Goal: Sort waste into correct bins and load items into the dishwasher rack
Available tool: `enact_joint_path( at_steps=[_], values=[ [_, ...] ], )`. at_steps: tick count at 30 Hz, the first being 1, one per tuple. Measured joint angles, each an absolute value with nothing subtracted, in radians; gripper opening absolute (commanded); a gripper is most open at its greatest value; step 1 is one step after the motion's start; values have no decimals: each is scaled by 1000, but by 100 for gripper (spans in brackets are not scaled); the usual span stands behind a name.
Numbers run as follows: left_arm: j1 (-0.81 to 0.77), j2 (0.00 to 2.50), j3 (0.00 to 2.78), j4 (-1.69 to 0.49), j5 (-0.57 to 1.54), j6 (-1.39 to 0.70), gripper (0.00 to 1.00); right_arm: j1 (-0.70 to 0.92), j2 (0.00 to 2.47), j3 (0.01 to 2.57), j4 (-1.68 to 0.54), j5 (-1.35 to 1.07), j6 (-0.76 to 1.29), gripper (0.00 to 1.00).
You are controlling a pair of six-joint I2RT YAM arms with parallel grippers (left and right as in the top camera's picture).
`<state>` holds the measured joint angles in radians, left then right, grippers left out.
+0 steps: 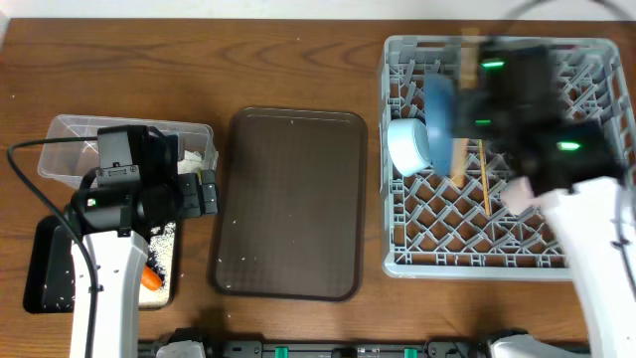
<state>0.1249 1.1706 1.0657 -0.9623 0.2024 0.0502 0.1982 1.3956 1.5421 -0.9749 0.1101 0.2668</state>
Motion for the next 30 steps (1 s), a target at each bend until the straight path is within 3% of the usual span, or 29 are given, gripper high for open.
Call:
enact_joint_path(
  at_steps=[4,9,20,24,27,28,29,30],
  values=[
    [125,1171,1066,-962,202,50,98,15,1395,1541,-1035,73,199,1],
    [125,1171,1066,-962,202,50,98,-91,1456,1526,-1052,30,139,1],
    [125,1171,1066,-962,202,50,98,-100,1750,1488,-1021,-4,93,1],
    [125,1171,1066,-962,202,50,98,-100,1784,1481,-986,-13,60,11],
    [125,1171,1066,-962,202,50,98,-97,1783,1482,-968,-25,10,9],
    [125,1171,1066,-962,202,50,98,-96,1783,1482,-968,-27,-5,21],
    [125,1171,1066,-962,202,50,98,-94,1783,1482,-968,-28,-17,41],
    [125,1171,1066,-962,202,50,98,-91,1783,1482,-968,-28,-33,45]
  ],
)
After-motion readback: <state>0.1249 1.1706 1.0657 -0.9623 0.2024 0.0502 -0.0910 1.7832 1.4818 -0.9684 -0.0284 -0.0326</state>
